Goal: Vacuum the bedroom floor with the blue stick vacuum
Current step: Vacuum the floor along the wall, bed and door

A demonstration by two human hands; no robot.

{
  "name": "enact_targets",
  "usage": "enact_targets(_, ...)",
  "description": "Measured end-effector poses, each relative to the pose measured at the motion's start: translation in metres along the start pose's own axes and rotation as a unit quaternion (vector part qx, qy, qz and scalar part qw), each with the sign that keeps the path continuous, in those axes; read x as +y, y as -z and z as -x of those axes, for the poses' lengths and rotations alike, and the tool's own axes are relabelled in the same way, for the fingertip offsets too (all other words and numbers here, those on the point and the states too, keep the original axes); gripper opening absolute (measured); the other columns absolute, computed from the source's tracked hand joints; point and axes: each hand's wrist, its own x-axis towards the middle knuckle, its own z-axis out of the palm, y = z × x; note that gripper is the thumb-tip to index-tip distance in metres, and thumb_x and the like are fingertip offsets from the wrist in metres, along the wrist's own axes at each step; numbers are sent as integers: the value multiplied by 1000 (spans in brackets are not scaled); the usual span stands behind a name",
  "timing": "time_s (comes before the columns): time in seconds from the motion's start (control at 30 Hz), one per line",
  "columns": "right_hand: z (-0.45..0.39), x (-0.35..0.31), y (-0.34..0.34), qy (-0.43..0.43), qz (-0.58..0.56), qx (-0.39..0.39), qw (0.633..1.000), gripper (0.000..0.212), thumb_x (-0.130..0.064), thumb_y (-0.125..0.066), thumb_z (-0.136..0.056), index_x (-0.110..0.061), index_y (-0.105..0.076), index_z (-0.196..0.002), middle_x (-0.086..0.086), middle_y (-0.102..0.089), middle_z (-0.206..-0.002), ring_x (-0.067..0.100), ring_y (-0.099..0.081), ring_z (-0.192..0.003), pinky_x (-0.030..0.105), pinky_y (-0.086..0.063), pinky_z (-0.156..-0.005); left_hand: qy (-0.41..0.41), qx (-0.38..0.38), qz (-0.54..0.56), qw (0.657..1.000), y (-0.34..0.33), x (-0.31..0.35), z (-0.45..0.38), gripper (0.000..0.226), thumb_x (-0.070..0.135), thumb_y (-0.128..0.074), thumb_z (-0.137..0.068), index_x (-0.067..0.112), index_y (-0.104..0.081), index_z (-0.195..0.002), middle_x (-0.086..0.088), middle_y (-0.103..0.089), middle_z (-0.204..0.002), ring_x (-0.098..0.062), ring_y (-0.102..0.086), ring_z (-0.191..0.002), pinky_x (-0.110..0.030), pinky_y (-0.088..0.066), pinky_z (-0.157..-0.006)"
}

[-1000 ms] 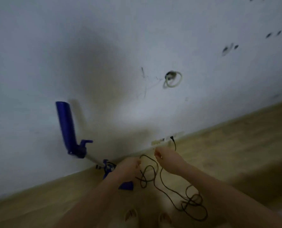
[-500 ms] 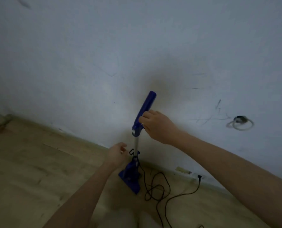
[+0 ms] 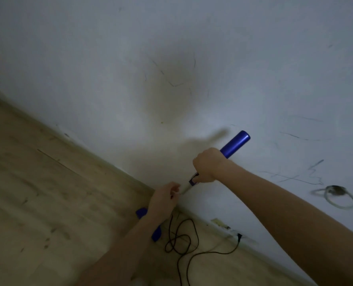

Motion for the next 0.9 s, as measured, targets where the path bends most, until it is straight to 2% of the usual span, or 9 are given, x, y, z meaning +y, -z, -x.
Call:
enact_targets(0.1, -4, 3, -3, -3, -12, -9, 1000, 35, -48, -50, -93, -15, -57, -84, 3, -53, -71, 20, -56, -67, 27, -41, -53, -12, -34, -5, 999, -12, 8, -16, 40, 25, -57, -96, 20, -51, -135, 6, -58, -127, -11, -54, -113, -22, -43, -93)
enact_targets(0.2, -6, 9, -13, -11, -27, -18, 999, 37, -48, -49, -92, -14, -56, -79, 3, -57, -72, 18, -57, -63, 27, -42, -56, -24, -57, 26, 998, -25, 15, -29, 37, 24, -57, -96, 20, -56, -132, 4, -58, -130, -12, -53, -117, -13, -34, -88)
enact_targets(0.3, -8, 20, -23, -10, -49, -21, 999, 42, -50, -48, -93, -16, -50, -69, -1, -53, -65, 13, -50, -53, 24, -39, -51, -31, -84, 32, 995, -35, 17, -43, 39, 24, -58, -96, 17, -56, -134, 0, -59, -131, -16, -52, -121, -19, -36, -93)
enact_targets(0.37, -10, 23, -27, -3, -52, -20, 998, 46, -54, -46, -94, -16, -47, -67, -2, -51, -63, 11, -47, -52, 23, -36, -49, -28, -96, 30, 995, -42, 19, -51, 35, 22, -58, -96, 13, -58, -130, -5, -63, -125, -21, -55, -115, -28, -42, -94)
enact_targets(0.43, -11, 21, -32, -3, -48, -15, 999, 50, -57, -45, -94, -15, -46, -67, -1, -51, -64, 12, -49, -55, 24, -39, -54, -36, -100, 37, 994, -51, 18, -58, 27, 22, -59, -95, 8, -64, -118, -11, -67, -110, -26, -60, -104, -33, -44, -87)
enact_targets(0.5, -12, 17, -36, -10, -42, -8, 999, 51, -58, -44, -94, -14, -45, -68, 1, -51, -65, 15, -53, -61, 25, -43, -58, -35, -99, 50, 993, -58, 15, -61, 23, 21, -60, -94, 2, -64, -106, -13, -66, -95, -26, -60, -92, -26, -39, -74)
enact_targets(0.57, -14, 17, -38, -5, -49, 3, 999, 50, -55, -43, -96, -14, -43, -66, 1, -49, -63, 15, -55, -63, 24, -44, -58, -36, -91, 63, 993, -60, 11, -63, 19, 18, -59, -95, 0, -62, -98, -13, -62, -85, -25, -57, -82, -22, -34, -68)
enact_targets(0.77, -24, 18, -32, 30, -44, 20, 998, 45, -50, -41, -97, -13, -50, -74, 1, -49, -63, 15, -55, -60, 23, -39, -54, -38, -92, 90, 991, -56, 1, -70, 18, 21, -56, -96, 5, -62, -97, -13, -65, -88, -28, -61, -86, -30, -40, -73)
enact_targets(0.9, -27, 16, -23, 47, -38, 21, 998, 44, -48, -40, -98, -12, -49, -75, 2, -49, -64, 16, -55, -64, 24, -43, -59, -69, -70, 64, 993, -48, -2, -70, 19, 19, -56, -97, 2, -62, -100, -12, -66, -86, -16, -56, -76, -19, -35, -63)
